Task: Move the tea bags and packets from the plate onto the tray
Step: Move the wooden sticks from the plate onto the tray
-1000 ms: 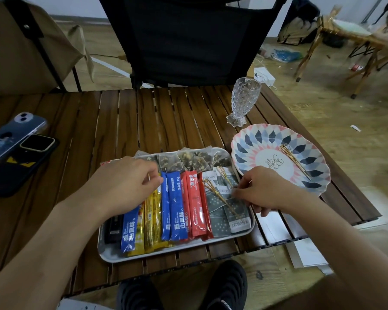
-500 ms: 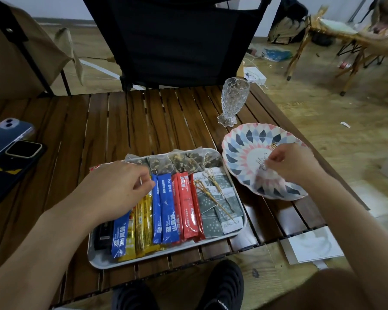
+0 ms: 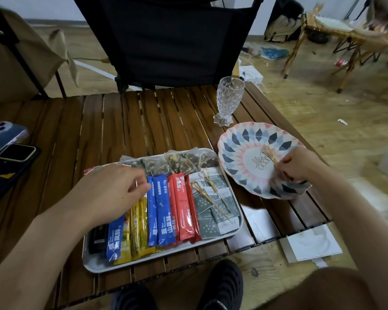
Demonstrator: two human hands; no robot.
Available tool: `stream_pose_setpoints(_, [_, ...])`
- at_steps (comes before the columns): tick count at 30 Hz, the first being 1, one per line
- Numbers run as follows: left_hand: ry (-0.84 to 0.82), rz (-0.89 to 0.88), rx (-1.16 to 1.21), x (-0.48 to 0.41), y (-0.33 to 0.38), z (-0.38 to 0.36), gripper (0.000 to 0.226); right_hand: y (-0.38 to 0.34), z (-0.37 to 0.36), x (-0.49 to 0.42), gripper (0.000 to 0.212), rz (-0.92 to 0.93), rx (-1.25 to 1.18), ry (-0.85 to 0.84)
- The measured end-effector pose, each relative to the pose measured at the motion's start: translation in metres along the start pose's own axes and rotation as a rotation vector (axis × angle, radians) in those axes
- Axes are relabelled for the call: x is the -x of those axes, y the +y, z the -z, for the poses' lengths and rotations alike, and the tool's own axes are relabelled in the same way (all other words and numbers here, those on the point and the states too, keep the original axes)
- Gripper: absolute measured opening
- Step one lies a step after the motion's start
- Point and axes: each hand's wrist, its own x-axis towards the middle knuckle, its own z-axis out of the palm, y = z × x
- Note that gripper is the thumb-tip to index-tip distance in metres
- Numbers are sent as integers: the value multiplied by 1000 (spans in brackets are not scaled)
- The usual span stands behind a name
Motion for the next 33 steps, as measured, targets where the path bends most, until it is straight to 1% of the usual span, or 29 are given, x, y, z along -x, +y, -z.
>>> stream_pose_setpoints(3, [-11, 1, 22, -1, 1, 0, 23, -3, 0, 5, 38, 0, 30, -75])
stream_pose_setpoints(5, [-12, -5, 28, 0, 2, 0, 22, -7, 2, 11, 36, 23, 10, -110])
stream_pose_setpoints(7, [-8, -6, 28, 1, 2, 0, 23, -13, 9, 19, 35, 47, -102, -138])
stream_pose_setpoints(10, [-7, -1, 33, 1, 0, 1, 23, -28, 30, 42, 35, 93, -411, -135])
stream_pose_setpoints(11, [-8, 0, 31, 1, 0, 1, 23, -35, 36, 54, 34, 124, -443, -138])
stream_pose_setpoints(13, [-9, -2, 26, 0, 1, 1, 22, -54, 42, 82, 25, 217, -418, -227])
stream_pose_setpoints(15, [-8, -10, 22, 0, 3, 0, 21, -75, 35, 106, 24, 325, -362, -353])
stream_pose_setpoints(16, [-6, -15, 21, 0, 3, 0, 21, -83, 27, 112, 25, 368, -303, -379])
stream_pose_setpoints(19, [2, -25, 26, 2, 2, 2, 23, -104, 4, 119, 33, 435, -163, -342])
stream_pose_setpoints(23, [4, -21, 37, 4, 1, 3, 21, -113, -10, 121, 27, 445, -103, -336])
stream_pose_setpoints(27, [5, -16, 32, 2, 2, 3, 20, -113, -13, 120, 24, 441, -107, -305])
stream_pose_setpoints(33, [5, -10, 52, 3, 0, 4, 21, -114, -8, 124, 21, 482, -205, -259])
